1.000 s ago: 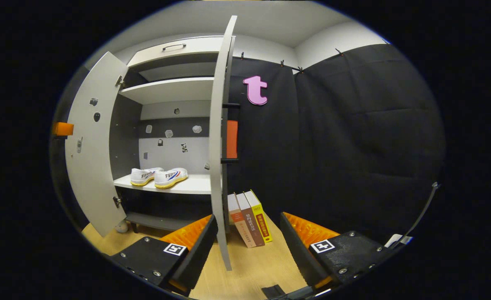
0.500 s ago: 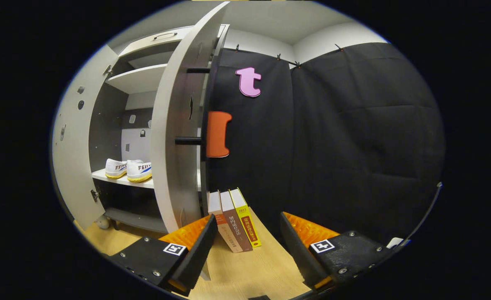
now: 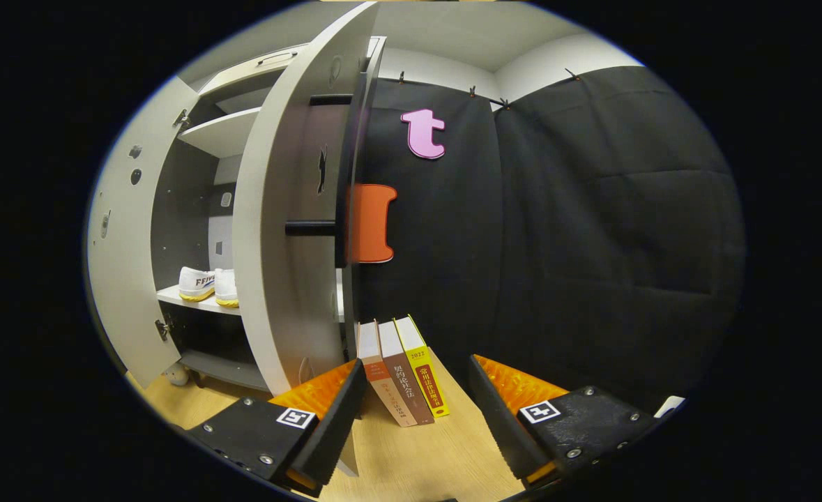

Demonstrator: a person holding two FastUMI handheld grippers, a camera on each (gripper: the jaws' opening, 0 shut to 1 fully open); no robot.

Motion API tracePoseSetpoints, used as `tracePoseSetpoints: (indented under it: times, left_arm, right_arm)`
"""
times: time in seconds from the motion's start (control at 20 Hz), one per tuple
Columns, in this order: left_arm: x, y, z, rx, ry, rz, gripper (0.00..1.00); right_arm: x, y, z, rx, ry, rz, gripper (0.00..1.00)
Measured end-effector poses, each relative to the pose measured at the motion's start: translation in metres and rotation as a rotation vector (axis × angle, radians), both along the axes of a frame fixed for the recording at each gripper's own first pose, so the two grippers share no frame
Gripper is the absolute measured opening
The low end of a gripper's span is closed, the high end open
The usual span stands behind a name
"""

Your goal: Grab one shoe with the right hand and put it into the shoe cabinet, grab the other shoe with the left hand and put it into the shoe cabinet; then close the right door with the right hand and the left door with the left hand.

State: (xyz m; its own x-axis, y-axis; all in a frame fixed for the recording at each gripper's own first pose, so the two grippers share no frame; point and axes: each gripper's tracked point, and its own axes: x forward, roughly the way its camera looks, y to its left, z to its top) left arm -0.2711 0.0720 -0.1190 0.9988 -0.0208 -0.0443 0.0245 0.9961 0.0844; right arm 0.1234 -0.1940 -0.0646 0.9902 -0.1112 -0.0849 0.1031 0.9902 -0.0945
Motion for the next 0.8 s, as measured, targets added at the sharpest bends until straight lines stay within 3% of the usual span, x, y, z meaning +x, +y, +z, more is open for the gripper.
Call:
tracePoseSetpoints:
  times: [0.35, 0.8]
  left_arm:
    - [0.002, 0.012, 0.006, -0.009, -0.021, 0.001, 0.97]
    - [0.001, 0.035, 0.008, -0.008, -0.03, 0.021, 0.96]
  right_arm:
    - [-0.001, 0.015, -0.002, 0.003, 0.006, 0.014, 0.89]
    - [0.005, 0.068, -0.009, 0.033, 0.021, 0.095, 0.89]
